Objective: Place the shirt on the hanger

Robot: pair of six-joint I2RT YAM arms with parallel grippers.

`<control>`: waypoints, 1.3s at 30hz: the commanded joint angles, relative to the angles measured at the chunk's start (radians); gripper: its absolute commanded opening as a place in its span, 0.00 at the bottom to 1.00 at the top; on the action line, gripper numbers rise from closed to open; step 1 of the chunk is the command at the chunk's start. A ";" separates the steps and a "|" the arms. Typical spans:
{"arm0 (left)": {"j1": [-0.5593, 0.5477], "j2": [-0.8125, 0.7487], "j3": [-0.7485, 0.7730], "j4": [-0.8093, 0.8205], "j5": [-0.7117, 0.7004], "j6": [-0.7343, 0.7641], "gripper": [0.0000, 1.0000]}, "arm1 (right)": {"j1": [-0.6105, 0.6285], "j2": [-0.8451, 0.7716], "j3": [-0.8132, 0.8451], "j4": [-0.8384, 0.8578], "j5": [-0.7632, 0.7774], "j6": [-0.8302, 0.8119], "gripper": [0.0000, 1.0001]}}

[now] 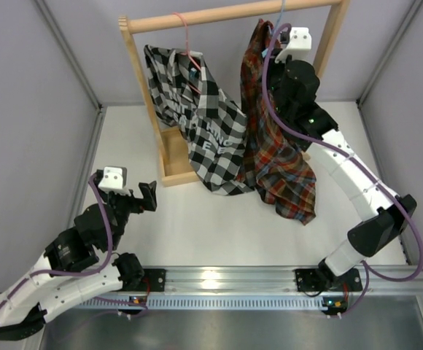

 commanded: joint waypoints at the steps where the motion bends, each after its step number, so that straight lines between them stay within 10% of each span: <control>1: 0.005 -0.003 -0.009 0.047 0.010 0.013 0.98 | -0.006 -0.042 -0.029 0.139 -0.086 0.029 0.00; 16: 0.020 0.044 0.009 0.015 -0.120 -0.029 0.98 | 0.020 -0.121 -0.154 0.138 -0.032 0.078 0.03; 26: 0.222 0.104 0.023 0.019 -0.006 -0.090 0.98 | 0.020 -0.296 -0.216 -0.046 -0.103 0.087 0.99; 35: 0.837 0.240 0.012 0.073 0.451 -0.150 0.98 | 0.019 -0.678 -0.589 -0.310 -0.013 0.067 0.99; 39: 0.861 0.201 -0.003 0.004 0.450 -0.158 0.98 | 0.019 -0.853 -0.747 -0.409 0.039 0.067 1.00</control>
